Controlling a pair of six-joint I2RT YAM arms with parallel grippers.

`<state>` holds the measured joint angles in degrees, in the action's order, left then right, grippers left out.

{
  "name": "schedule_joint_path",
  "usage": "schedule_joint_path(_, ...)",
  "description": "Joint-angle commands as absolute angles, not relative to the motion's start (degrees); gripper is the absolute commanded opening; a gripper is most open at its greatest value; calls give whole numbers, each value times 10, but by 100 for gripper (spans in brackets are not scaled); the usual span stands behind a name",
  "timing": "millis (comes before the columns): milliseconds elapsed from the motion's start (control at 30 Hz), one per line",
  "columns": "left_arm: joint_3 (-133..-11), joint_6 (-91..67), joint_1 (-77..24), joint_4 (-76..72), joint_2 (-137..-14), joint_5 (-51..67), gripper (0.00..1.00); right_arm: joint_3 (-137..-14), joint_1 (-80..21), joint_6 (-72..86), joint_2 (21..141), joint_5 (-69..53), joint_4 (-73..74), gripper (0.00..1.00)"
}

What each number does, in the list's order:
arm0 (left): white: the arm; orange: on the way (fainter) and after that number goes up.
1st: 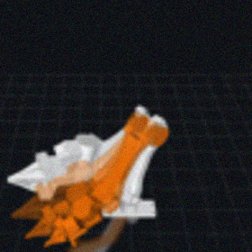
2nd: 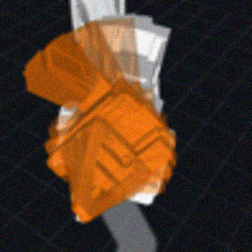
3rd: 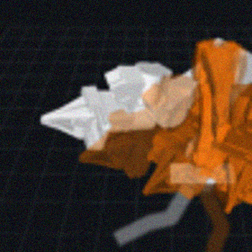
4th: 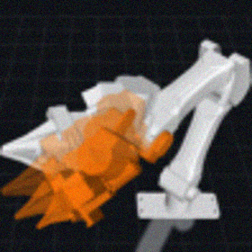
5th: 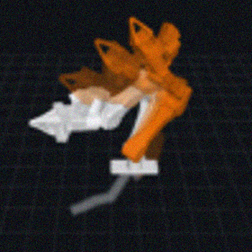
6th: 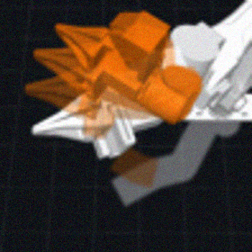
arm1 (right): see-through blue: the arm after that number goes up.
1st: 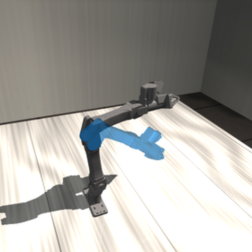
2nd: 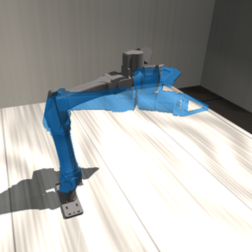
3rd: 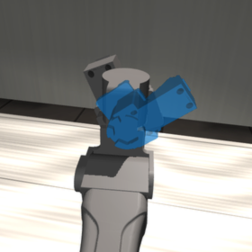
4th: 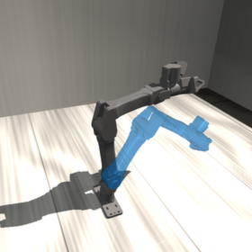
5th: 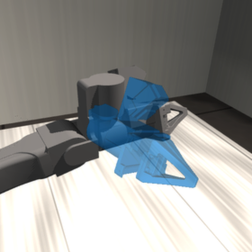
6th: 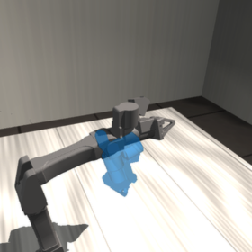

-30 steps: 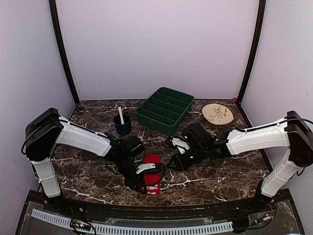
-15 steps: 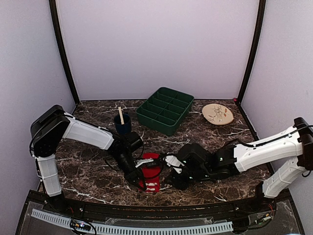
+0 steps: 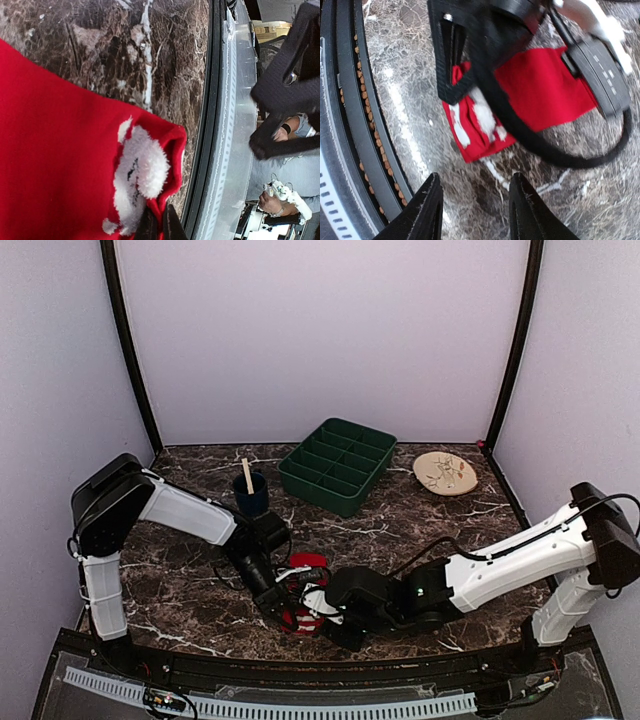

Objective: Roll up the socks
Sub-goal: Roll the sock at the center of the board.

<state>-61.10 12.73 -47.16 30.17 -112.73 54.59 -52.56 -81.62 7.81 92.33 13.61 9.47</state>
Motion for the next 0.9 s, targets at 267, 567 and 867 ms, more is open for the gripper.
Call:
schedule_joint_path(267, -626, 138, -467, 329, -1142, 573, 0, -591, -851, -37, 1009, 171, 98, 41)
schedule_joint_path(567, -632, 141, -462, 334, -1152, 589, 0, -609, -864, -86, 1051, 192, 110, 40)
schedule_joint_path(867, -639, 142, -455, 338, -1159, 608, 0, -620, -864, -123, 1084, 219, 121, 36)
